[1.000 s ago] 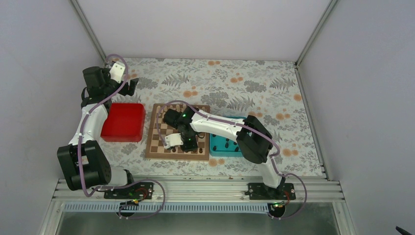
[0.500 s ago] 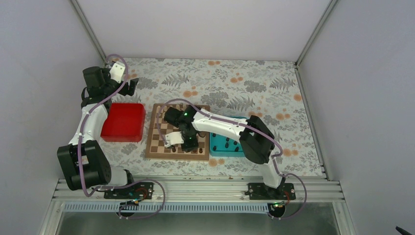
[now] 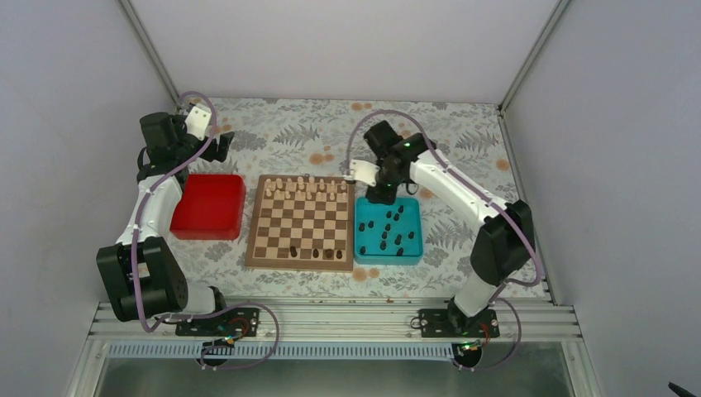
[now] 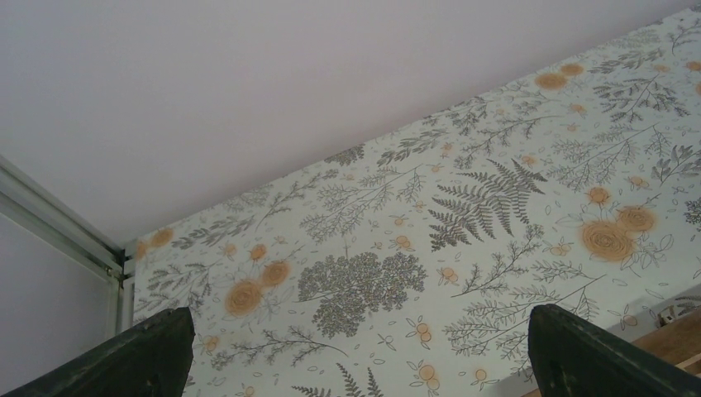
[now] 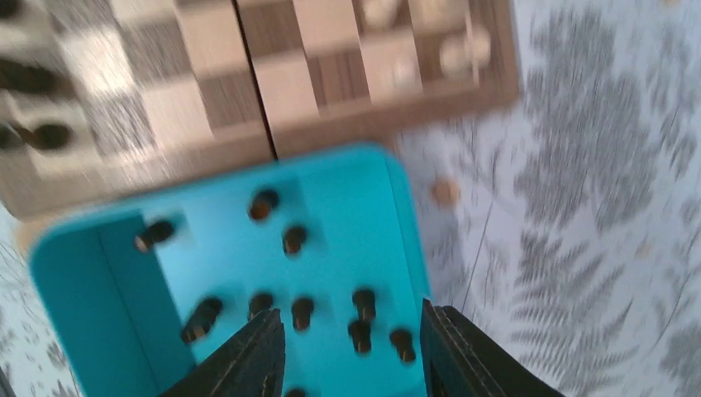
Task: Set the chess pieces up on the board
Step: Place the chess piece on the chessboard, then pick up the chess piece from the storage box.
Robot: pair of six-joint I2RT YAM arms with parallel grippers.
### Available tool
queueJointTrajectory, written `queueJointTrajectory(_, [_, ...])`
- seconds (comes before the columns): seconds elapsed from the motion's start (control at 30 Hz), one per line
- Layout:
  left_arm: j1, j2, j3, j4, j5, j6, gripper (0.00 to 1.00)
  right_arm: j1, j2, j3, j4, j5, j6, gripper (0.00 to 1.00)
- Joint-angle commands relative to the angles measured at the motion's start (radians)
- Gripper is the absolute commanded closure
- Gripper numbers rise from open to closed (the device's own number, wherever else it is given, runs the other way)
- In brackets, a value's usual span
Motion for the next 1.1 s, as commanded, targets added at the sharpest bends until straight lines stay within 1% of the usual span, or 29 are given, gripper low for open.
queueJointTrajectory(0.0, [0.005,0.008,-0.007,0.042,0.008,-0.015,0.00,-0.086,-0.047,-0.159,0.048,0.022,0.015,0.57])
queueJointTrajectory(0.13, [0.005,0.014,-0.008,0.044,0.015,-0.019,0.00,-0.153,-0.074,-0.254,0.086,0.030,0.015,0.59])
queueJointTrajectory(0.2, [0.006,0.013,-0.008,0.042,0.014,-0.020,0.00,-0.175,-0.071,-0.275,0.088,0.024,0.018,0.62])
queueJointTrajectory(0.3, [0.006,0.008,-0.010,0.035,0.011,-0.014,0.00,-0.190,-0.082,-0.292,0.068,0.003,0.027,0.63])
queueJointTrajectory(0.53, [0.004,0.017,-0.019,0.044,0.018,-0.017,0.00,-0.190,-0.133,-0.367,0.024,-0.037,0.065,0.63])
queueJointTrajectory(0.7, [0.005,0.016,-0.016,0.039,0.024,-0.021,0.00,-0.185,-0.146,-0.421,0.029,-0.050,0.076,0.63])
queueJointTrajectory(1.07, [0.005,0.004,-0.015,0.029,0.021,-0.020,0.00,-0.174,-0.118,-0.476,0.062,-0.077,0.080,0.65])
